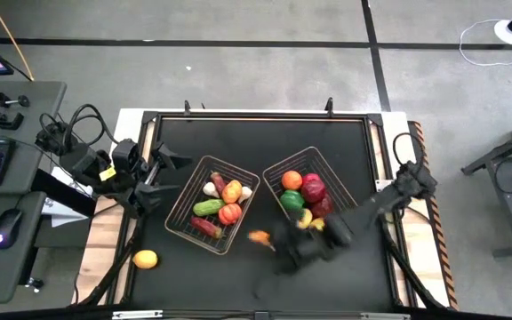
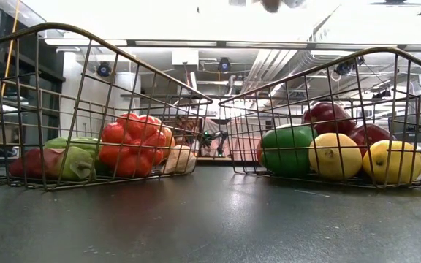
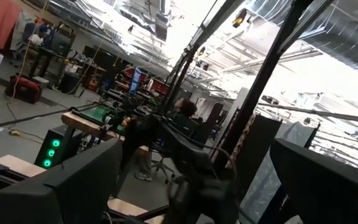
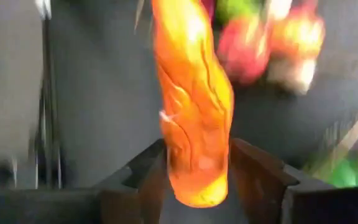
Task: Sort produce into baskets
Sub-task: Put the orange chili pepper into the left basket
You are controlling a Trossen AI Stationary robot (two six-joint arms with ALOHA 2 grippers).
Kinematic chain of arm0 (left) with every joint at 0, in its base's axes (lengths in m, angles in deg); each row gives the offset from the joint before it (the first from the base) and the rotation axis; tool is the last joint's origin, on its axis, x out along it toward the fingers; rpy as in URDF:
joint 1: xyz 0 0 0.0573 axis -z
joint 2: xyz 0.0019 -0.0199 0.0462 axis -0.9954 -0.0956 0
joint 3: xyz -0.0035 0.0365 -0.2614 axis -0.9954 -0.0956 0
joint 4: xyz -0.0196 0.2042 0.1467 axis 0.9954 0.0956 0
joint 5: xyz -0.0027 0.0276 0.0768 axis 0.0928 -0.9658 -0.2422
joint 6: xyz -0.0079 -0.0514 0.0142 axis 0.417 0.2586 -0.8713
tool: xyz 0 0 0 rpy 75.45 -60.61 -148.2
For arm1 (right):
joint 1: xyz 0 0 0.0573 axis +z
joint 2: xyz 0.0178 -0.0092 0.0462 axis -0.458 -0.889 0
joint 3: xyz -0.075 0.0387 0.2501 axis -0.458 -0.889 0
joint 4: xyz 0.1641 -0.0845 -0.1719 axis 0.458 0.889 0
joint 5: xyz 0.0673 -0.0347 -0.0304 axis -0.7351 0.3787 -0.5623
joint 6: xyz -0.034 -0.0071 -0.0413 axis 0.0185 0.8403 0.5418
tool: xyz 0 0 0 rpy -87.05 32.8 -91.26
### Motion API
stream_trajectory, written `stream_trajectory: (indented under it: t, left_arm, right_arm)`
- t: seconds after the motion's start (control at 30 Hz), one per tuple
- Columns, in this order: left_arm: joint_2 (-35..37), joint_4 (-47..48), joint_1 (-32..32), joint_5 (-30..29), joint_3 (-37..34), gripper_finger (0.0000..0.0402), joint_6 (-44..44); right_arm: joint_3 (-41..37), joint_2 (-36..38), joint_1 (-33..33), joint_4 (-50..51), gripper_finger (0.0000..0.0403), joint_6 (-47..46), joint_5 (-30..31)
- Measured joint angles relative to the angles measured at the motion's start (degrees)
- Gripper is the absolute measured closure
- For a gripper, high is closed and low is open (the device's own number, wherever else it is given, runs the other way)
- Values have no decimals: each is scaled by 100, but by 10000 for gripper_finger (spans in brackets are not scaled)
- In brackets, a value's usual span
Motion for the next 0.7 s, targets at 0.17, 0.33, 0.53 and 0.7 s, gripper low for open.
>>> stream_trajectory:
  t: [0.17, 0.33, 0.53, 0.7]
  left_arm:
    - [2, 96, 43, 78, 1, 3, -1]
    - [17, 422, 50, 325, 0, 3, 118]
    - [270, 1151, 157, 812, 0, 3, 456]
    - [610, 1835, 258, 812, 0, 3, 505]
  right_arm:
    - [-203, 0, -887, -2351, 231, 841, 57]
    - [-660, -7, -1589, -4357, 238, 1008, -112]
    - [-733, -9, -2139, -4748, 238, 809, -915]
    - [-698, 70, -2086, -4708, 238, 824, -1807]
